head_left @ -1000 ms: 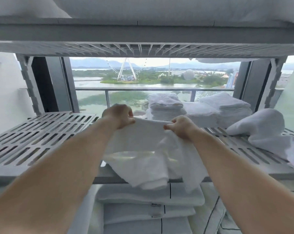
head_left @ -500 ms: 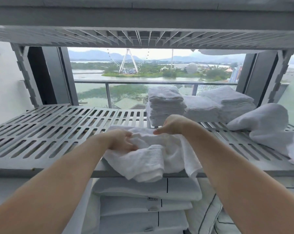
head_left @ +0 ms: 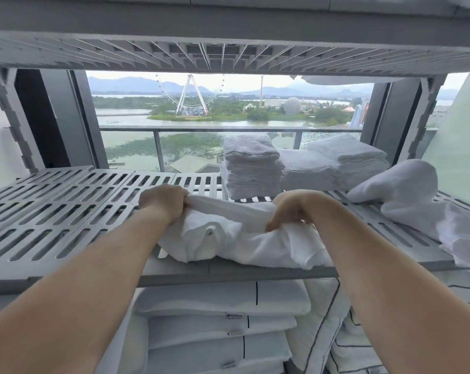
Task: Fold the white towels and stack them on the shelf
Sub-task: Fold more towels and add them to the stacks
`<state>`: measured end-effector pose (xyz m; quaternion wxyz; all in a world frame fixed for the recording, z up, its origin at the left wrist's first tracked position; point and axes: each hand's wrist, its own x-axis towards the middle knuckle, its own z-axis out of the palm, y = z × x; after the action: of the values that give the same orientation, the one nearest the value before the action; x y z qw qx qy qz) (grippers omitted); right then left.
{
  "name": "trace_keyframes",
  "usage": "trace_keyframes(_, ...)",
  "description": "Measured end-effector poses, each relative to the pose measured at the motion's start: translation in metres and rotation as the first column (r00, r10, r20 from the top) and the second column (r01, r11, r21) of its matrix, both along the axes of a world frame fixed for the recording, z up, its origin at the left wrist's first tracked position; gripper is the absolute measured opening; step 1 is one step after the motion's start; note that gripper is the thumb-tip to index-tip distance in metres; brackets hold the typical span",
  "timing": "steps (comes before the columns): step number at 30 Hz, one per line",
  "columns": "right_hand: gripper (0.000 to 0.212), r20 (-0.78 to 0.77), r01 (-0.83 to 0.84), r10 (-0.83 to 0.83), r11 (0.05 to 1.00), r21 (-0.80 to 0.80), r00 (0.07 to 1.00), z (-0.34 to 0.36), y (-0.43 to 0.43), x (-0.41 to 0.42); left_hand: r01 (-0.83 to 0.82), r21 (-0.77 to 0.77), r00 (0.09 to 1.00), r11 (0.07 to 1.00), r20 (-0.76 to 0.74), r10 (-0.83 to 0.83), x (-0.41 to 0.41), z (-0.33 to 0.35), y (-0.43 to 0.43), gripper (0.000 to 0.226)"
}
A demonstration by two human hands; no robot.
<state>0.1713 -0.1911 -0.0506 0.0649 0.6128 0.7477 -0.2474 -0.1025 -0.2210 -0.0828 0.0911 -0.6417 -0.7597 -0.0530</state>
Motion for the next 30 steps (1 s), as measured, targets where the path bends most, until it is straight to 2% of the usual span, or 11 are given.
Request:
trace_keyframes(5, 0.047, -0.451, -0.079, -0.041, 0.967, -0.244, 0.891, -0.001, 0.004, 0.022, 0.092, -0.125, 0.964, 0.988, 0.258, -0.057, 0.017, 0.002, 0.012, 0.042)
trace_keyframes(8, 0.053, -0.576, -0.155, -0.07, 0.93, -0.332, 0.814, -0.004, 0.018, 0.036, 0.28, -0.048, 0.786, 0.959, 0.585, -0.2, 0.038, 0.012, 0.011, 0.048)
trace_keyframes(10, 0.047, -0.612, -0.166, -0.05, 0.942, -0.29, 0.789, -0.004, 0.029, 0.044, 0.401, -0.069, 0.625, 0.913, 0.749, -0.218, 0.056, 0.021, 0.006, 0.057)
trace_keyframes(12, 0.035, -0.585, -0.096, 0.011, 0.989, -0.115, 0.811, -0.001, 0.037, 0.05, 0.461, -0.078, 0.572, 0.884, 0.788, -0.229, 0.072, 0.028, 0.006, 0.048)
trace_keyframes(14, 0.032, -0.642, -0.028, 0.004, 0.999, -0.027, 0.766, -0.002, 0.048, 0.056, 0.427, -0.011, 0.631, 0.904, 0.72, -0.289, 0.082, 0.032, 0.008, 0.03)
trace_keyframes(16, 0.026, -0.769, 0.037, -0.014, 0.999, 0.013, 0.64, -0.009, 0.059, 0.058, 0.324, 0.056, 0.785, 0.944, 0.542, -0.301, 0.088, 0.028, 0.011, 0.022)
trace_keyframes(17, 0.03, -0.76, 0.149, -0.003, 0.981, 0.124, 0.65, -0.015, 0.064, 0.058, 0.283, 0.046, 0.845, 0.958, 0.46, -0.272, 0.09, 0.022, 0.012, 0.03)
trace_keyframes(20, 0.058, -0.491, 0.35, -0.062, 0.779, 0.52, 0.869, -0.038, 0.068, 0.069, 0.213, -0.157, 0.949, 0.964, 0.269, -0.165, 0.098, -0.004, 0.018, 0.063)
trace_keyframes(24, 0.079, -0.381, 0.304, -0.145, 0.864, 0.401, 0.913, -0.074, 0.065, 0.093, 0.154, -0.228, 0.966, 0.961, 0.237, -0.099, 0.099, -0.032, 0.013, 0.062)
trace_keyframes(27, 0.077, -0.347, 0.293, -0.143, 0.854, 0.43, 0.927, -0.089, 0.062, 0.097, 0.112, -0.115, 0.957, 0.987, 0.28, -0.076, 0.1, -0.037, 0.004, 0.059)
trace_keyframes(30, 0.079, -0.359, 0.288, -0.124, 0.846, 0.449, 0.925, -0.095, 0.06, 0.093, 0.081, 0.118, 0.926, 0.99, 0.359, -0.118, 0.107, -0.035, -0.003, 0.044)
